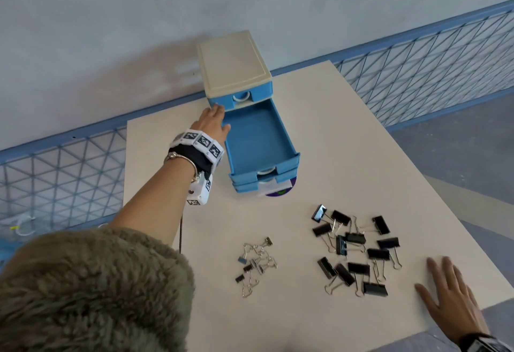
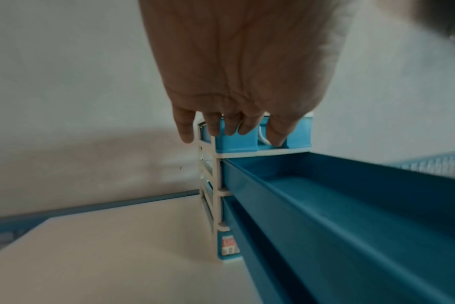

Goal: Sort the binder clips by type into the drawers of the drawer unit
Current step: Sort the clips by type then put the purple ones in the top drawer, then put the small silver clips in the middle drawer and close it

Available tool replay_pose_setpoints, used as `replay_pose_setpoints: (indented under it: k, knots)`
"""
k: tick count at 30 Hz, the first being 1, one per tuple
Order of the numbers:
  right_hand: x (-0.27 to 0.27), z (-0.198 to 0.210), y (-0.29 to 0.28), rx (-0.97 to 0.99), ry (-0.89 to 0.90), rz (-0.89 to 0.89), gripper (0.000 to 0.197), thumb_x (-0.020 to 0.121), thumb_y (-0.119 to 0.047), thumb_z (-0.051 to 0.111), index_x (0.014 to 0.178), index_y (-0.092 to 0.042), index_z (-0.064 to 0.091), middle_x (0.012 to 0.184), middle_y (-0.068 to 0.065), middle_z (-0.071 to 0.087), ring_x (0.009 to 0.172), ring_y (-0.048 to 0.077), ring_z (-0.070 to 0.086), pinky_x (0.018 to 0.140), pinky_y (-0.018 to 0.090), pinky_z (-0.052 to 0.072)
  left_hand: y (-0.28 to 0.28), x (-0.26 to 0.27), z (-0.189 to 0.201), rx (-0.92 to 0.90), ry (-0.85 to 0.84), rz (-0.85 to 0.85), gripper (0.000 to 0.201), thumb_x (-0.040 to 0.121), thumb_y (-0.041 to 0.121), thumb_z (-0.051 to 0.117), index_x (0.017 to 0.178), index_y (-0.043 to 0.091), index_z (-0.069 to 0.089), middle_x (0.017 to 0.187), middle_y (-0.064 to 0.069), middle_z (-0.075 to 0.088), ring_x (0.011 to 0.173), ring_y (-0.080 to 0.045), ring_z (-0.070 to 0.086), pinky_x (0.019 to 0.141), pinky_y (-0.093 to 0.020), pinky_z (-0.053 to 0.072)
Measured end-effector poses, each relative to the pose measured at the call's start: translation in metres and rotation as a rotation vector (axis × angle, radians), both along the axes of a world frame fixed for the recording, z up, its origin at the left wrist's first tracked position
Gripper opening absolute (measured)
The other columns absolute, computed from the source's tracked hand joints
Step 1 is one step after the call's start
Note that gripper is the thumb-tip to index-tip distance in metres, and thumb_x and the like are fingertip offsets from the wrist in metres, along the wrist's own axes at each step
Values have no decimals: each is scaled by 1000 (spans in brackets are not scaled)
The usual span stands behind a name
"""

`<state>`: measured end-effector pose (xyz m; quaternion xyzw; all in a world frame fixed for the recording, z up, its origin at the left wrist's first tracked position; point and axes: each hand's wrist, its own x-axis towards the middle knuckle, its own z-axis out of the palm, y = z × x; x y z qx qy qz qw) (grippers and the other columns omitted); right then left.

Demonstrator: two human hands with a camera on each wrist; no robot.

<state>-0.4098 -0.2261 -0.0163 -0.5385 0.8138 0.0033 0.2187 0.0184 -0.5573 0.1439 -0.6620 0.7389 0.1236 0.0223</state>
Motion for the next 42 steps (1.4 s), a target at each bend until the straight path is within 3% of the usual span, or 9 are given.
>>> replay_pose_setpoints:
  k: [5, 9, 14, 17, 20, 25, 34, 39, 42]
  knots:
    - [-2, -3, 1, -31, 19, 11, 62, 89, -34, 51, 141, -8, 27, 152, 21, 15, 139, 38, 16, 111, 56, 20, 46, -3, 13, -253, 308, 40, 43, 92, 7, 44, 134, 0, 38, 143, -18, 40, 129, -31, 42, 109, -37, 33]
    - [-1, -6, 1, -46, 15, 40, 72, 81, -51, 29, 139, -8, 27, 151, 24, 16, 139, 39, 17, 110, 56, 18, 117, 5, -11, -352, 465, 100, 33, 85, 0, 48, 118, 2, 54, 123, -20, 56, 104, -34, 59, 91, -39, 47]
    - [-2, -9, -4, -39, 12, 63, 82, 76, -61, 16, 138, -8, 26, 151, 25, 17, 138, 41, 17, 108, 60, 18, 220, 6, -69, -22, 406, 232, 39, 87, 11, 56, 125, 11, 48, 128, -12, 50, 102, -25, 58, 86, -29, 46]
    - [-2, -12, -6, -57, -6, 90, 83, 77, -62, 15, 140, -9, 22, 152, 23, 14, 139, 39, 15, 109, 60, 15, 269, -1, -105, 259, 319, 307, 60, 85, 25, 62, 136, 16, 33, 141, -11, 34, 122, -26, 47, 101, -36, 43]
    - [-1, -13, -7, -71, -19, 93, 84, 77, -63, 13, 141, -9, 20, 153, 22, 11, 140, 38, 12, 110, 59, 13, 299, -13, -127, 367, 232, 388, 71, 82, 36, 63, 140, 21, 25, 144, -9, 26, 130, -26, 34, 98, -39, 42]
    - [0, -14, -6, -80, -37, 93, 86, 77, -64, 12, 142, -8, 20, 153, 21, 9, 141, 36, 11, 111, 59, 12, 310, -42, -135, 269, 194, 447, 57, 84, 35, 61, 133, 22, 36, 135, -7, 34, 123, -25, 36, 80, -40, 49]
    - [-16, -11, -8, -91, -54, 187, 99, 74, -77, -2, 138, -7, 29, 150, 26, 20, 137, 41, 19, 108, 60, 17, 296, -74, -136, 208, 315, 568, 41, 84, 9, 59, 122, 15, 44, 121, -12, 46, 109, -28, 49, 78, -39, 46]
    - [-14, 8, -21, -211, -74, 152, 84, 80, -69, 13, 129, -5, 38, 141, 30, 31, 128, 47, 31, 104, 62, 25, 294, -74, -134, 178, 464, 649, 38, 80, 2, 61, 113, 13, 47, 112, -12, 52, 94, -27, 57, 74, -30, 42]
    - [5, 21, -39, -276, -102, 252, 69, 81, -56, 25, 127, -7, 39, 137, 30, 36, 121, 47, 40, 98, 62, 32, 296, -75, -135, 152, 464, 617, 37, 79, -3, 56, 112, 12, 48, 111, -11, 52, 96, -29, 57, 81, -37, 47]
